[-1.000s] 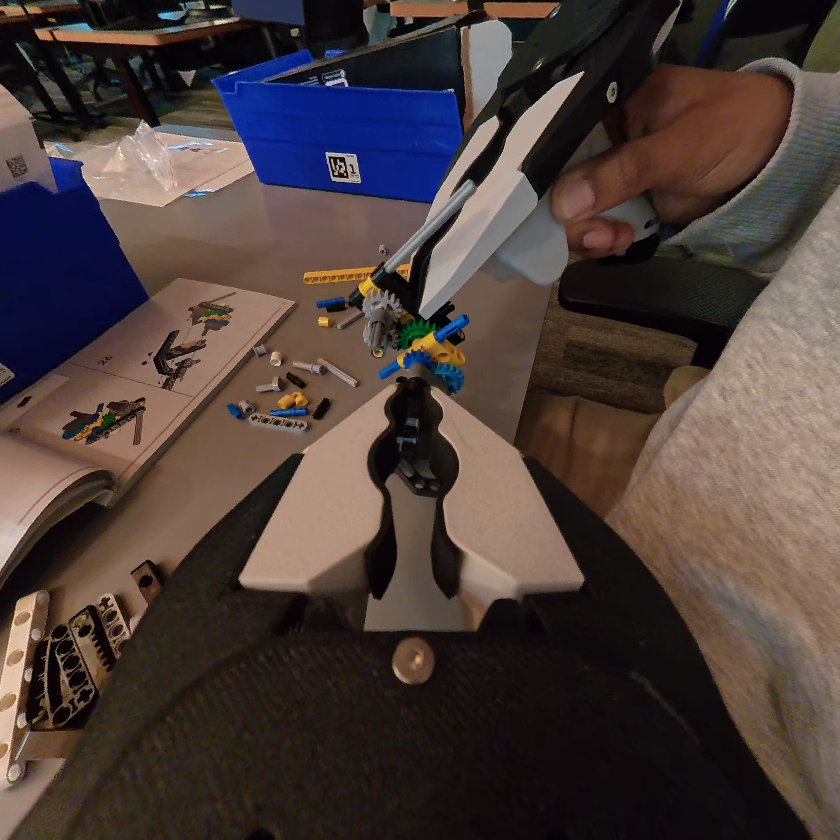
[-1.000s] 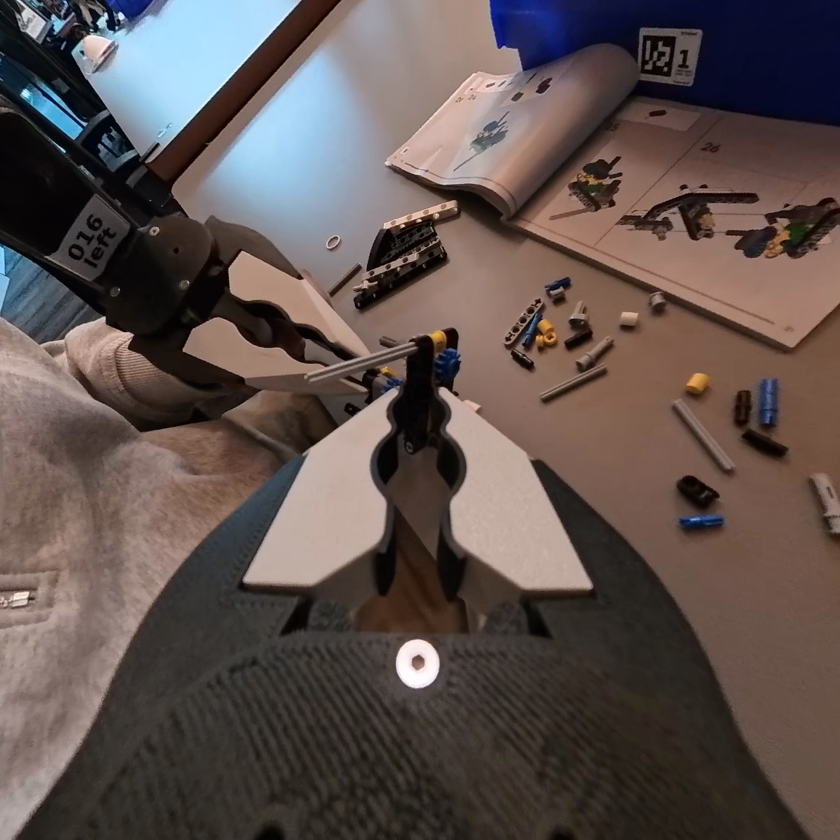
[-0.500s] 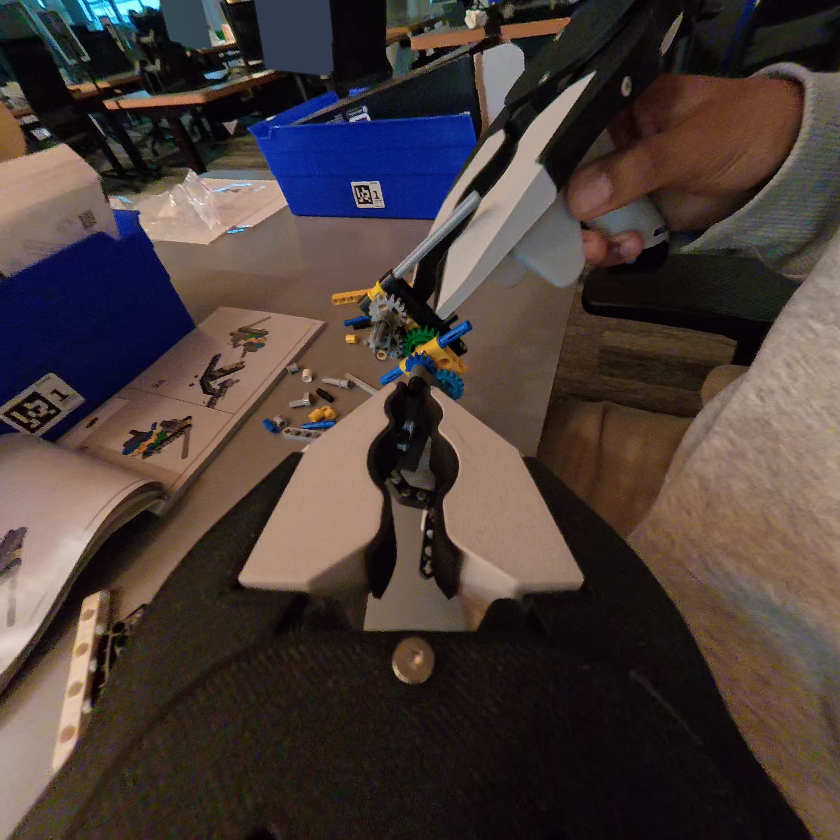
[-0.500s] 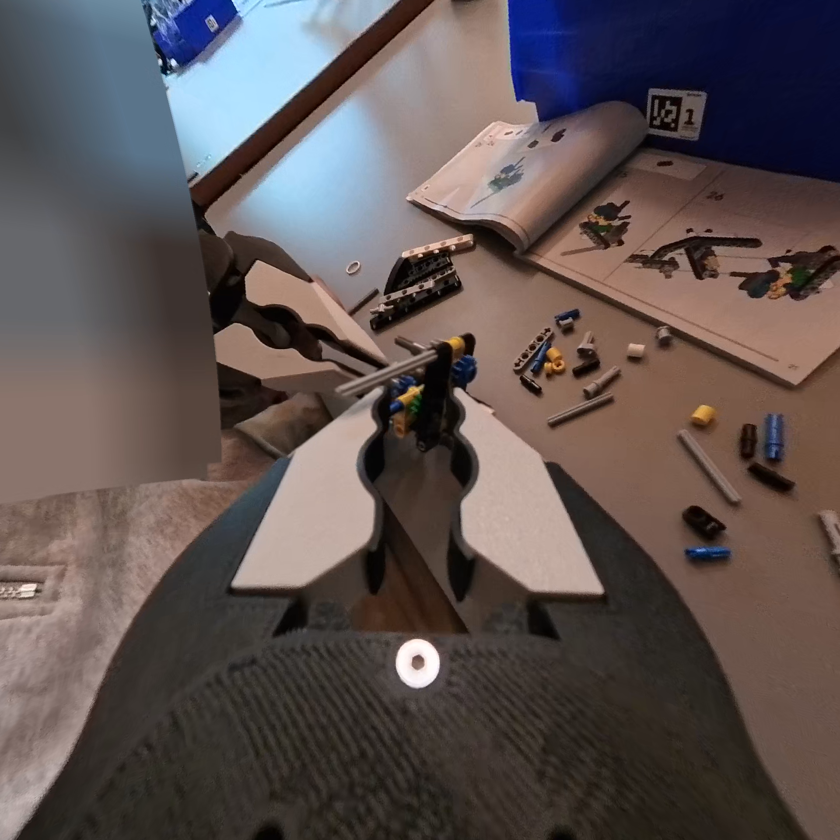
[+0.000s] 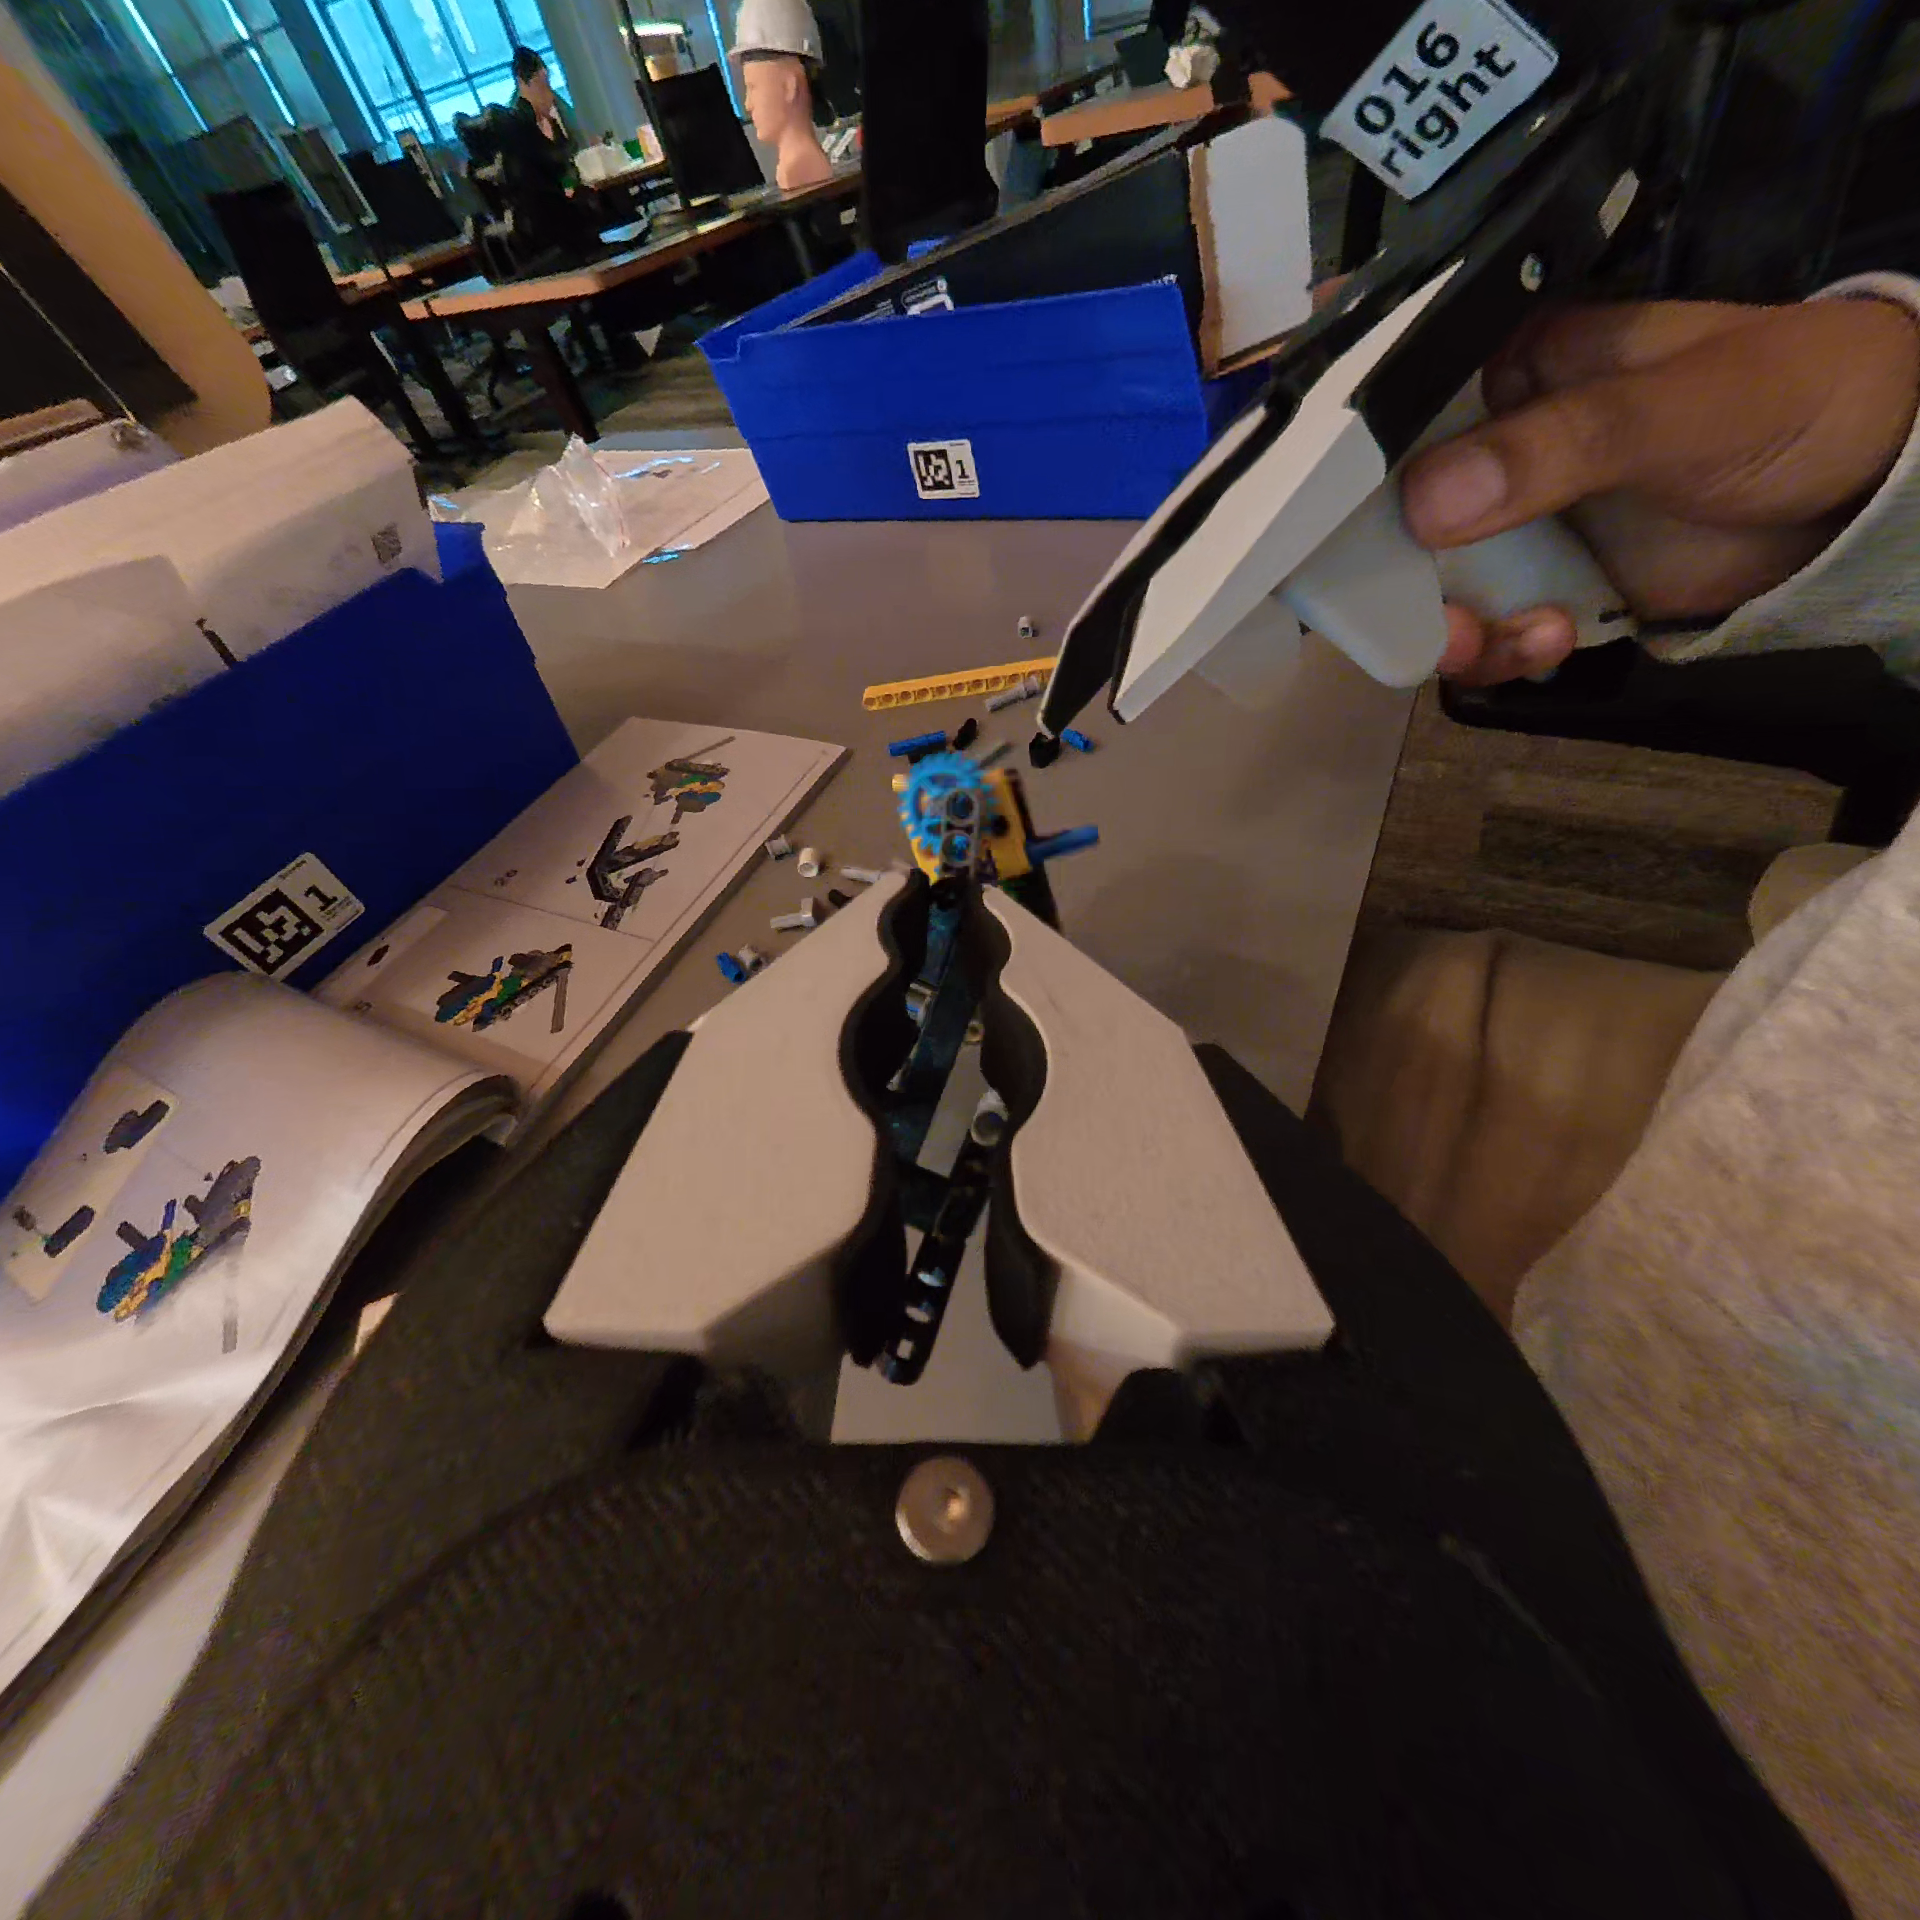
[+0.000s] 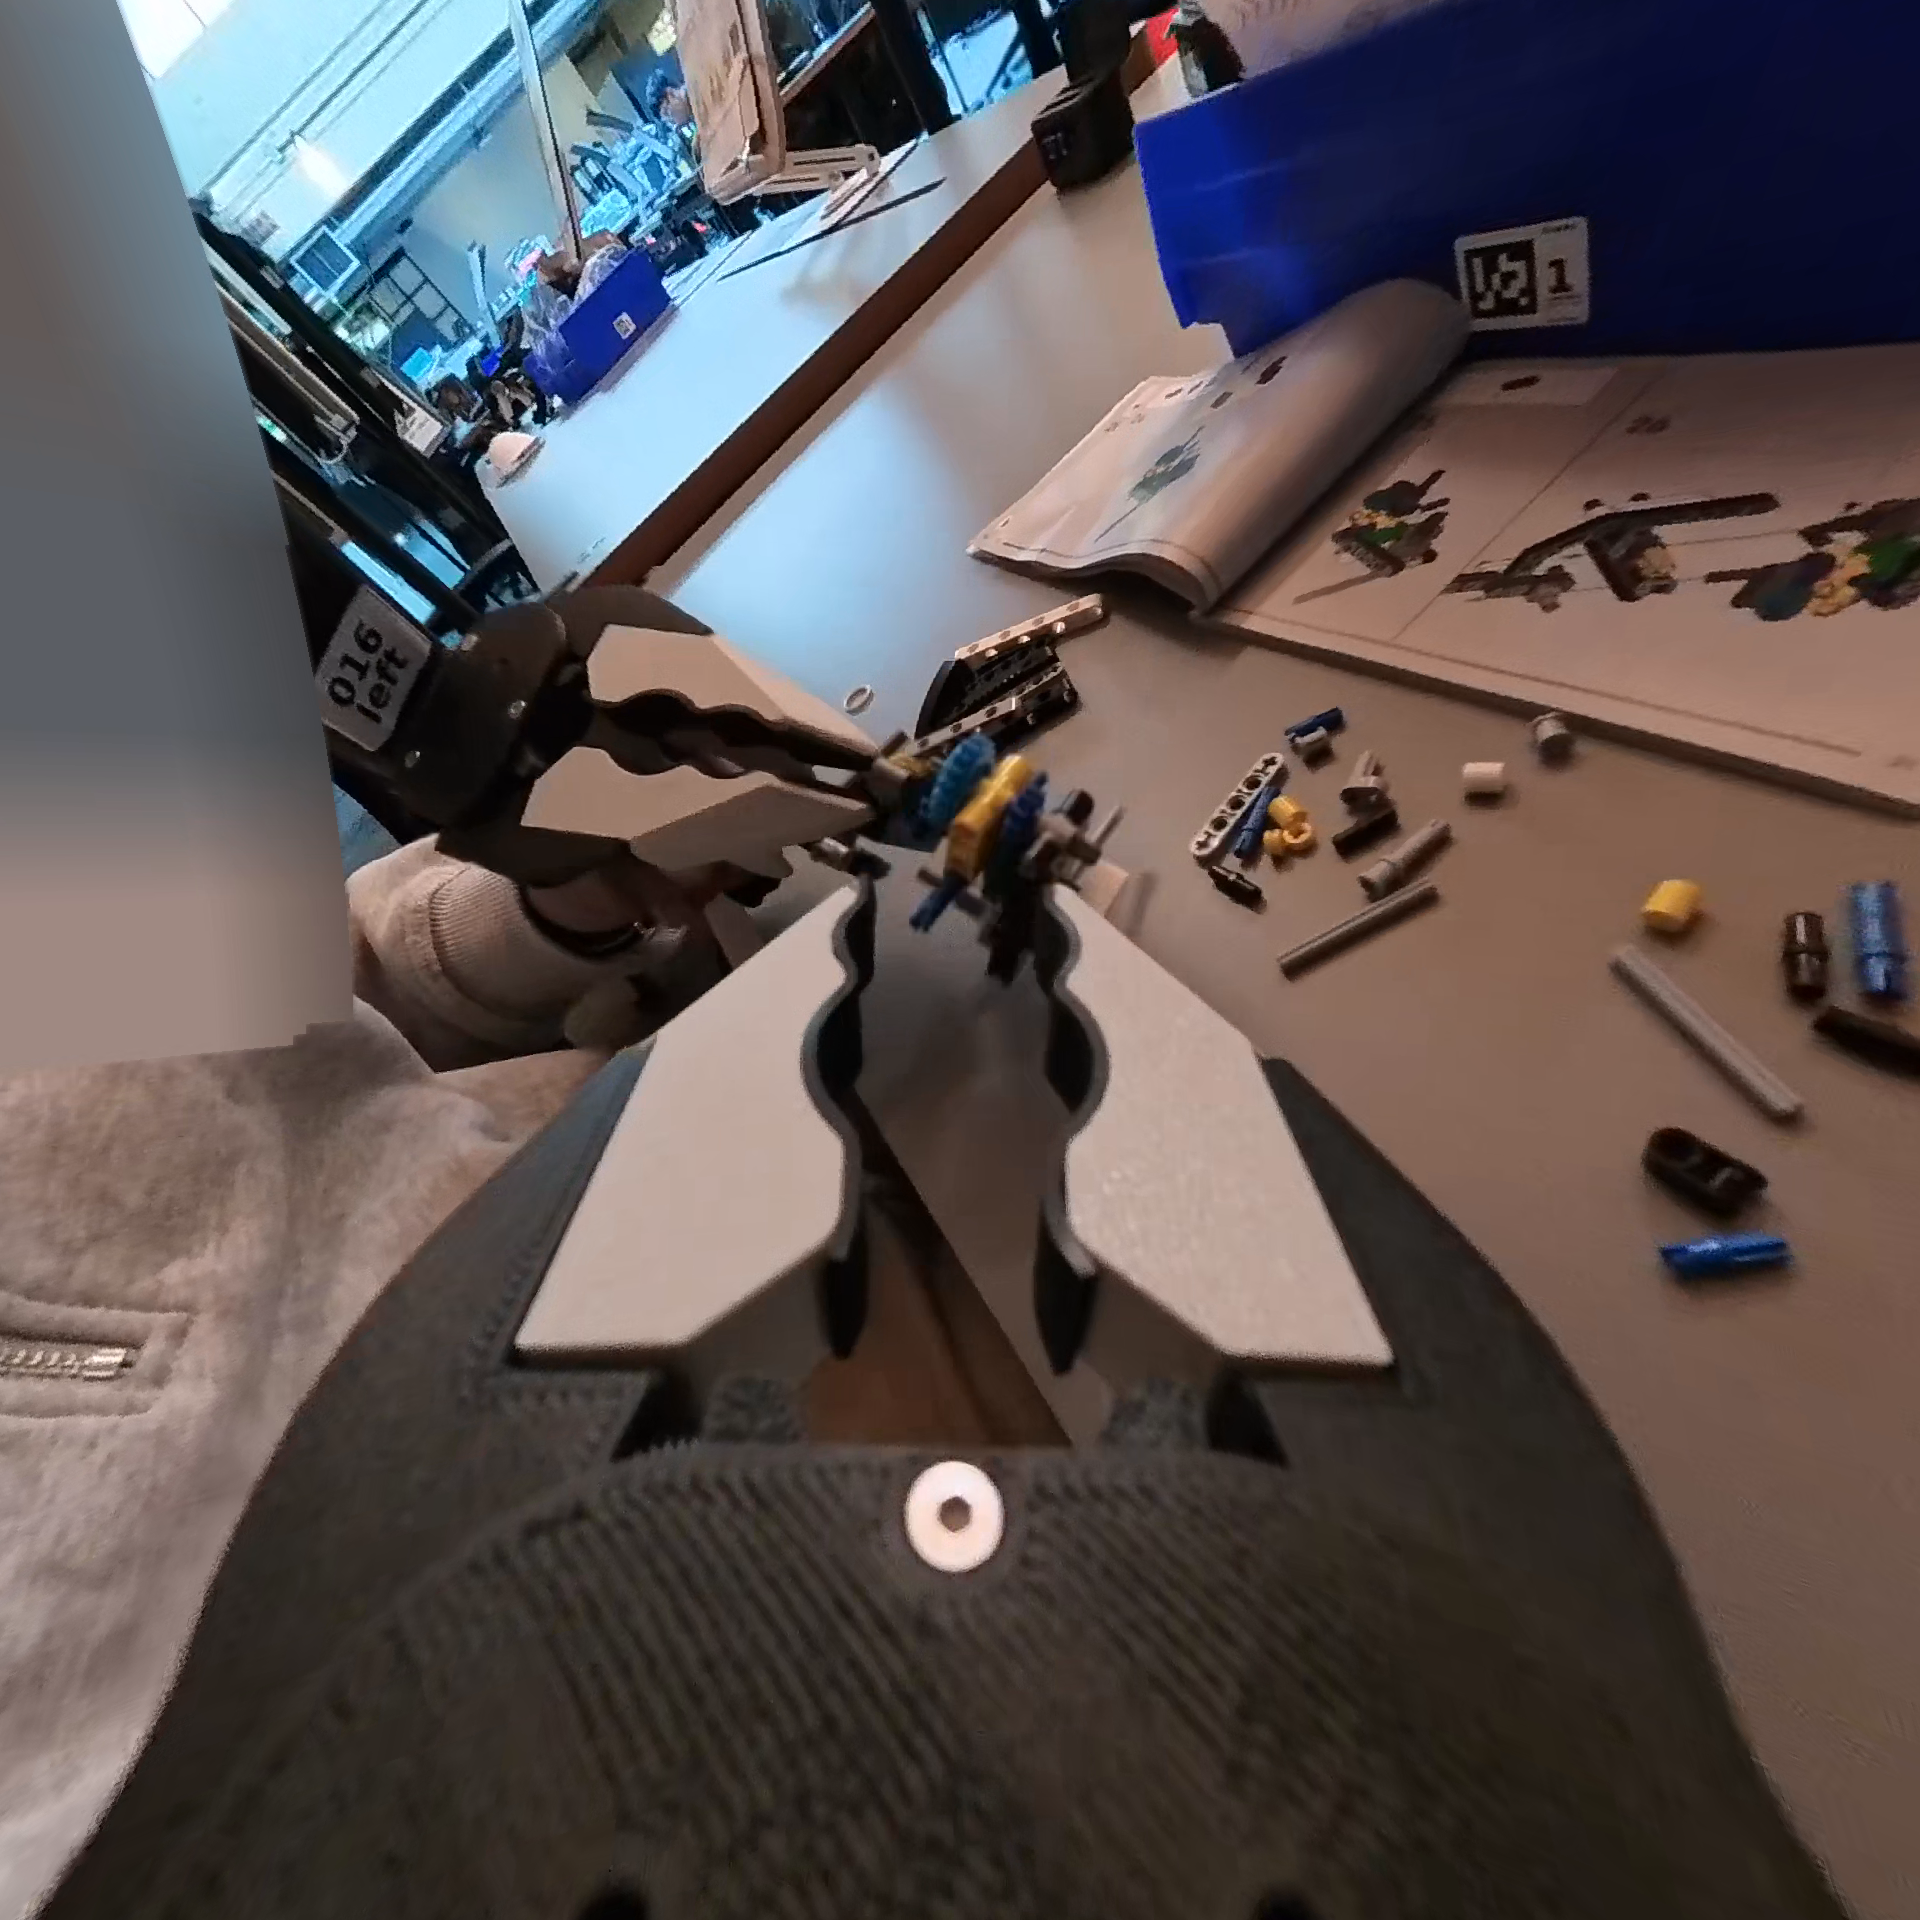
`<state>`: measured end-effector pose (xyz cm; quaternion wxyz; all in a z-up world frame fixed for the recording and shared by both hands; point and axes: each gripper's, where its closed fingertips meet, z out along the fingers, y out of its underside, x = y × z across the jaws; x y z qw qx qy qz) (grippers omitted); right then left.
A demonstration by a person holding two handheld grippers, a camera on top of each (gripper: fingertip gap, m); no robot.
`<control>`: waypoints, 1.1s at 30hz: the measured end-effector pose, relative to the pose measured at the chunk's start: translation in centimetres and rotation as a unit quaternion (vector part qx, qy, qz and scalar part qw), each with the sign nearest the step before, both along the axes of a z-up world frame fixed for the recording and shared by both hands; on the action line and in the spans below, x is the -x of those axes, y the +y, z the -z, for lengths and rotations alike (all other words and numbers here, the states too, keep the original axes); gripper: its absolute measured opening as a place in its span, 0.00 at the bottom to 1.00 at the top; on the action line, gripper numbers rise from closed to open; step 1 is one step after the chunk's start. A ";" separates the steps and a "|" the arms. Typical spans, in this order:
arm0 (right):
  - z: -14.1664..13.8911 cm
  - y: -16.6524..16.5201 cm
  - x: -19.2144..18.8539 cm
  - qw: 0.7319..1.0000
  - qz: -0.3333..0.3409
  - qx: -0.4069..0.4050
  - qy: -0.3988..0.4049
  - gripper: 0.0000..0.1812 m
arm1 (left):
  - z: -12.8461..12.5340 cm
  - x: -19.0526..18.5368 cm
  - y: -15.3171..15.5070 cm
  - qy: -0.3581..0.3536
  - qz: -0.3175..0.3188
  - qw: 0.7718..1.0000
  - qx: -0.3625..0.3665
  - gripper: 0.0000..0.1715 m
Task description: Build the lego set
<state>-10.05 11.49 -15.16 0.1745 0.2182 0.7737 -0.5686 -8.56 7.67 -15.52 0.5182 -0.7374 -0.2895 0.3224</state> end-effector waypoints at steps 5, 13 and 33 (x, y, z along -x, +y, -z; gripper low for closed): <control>0.1 0.5 0.7 0.999 0.015 0.015 -0.031 0.17 | 0.1 -0.1 0.2 -0.001 0.004 1.000 0.002 0.02; -1.0 0.6 1.5 0.995 0.005 0.062 -0.073 0.18 | 0.2 -0.3 0.5 -0.003 0.012 1.000 -0.001 0.02; 0.8 -0.6 2.3 0.994 -0.067 0.011 -0.084 0.25 | -0.4 -0.7 0.4 -0.028 0.033 0.997 -0.068 0.02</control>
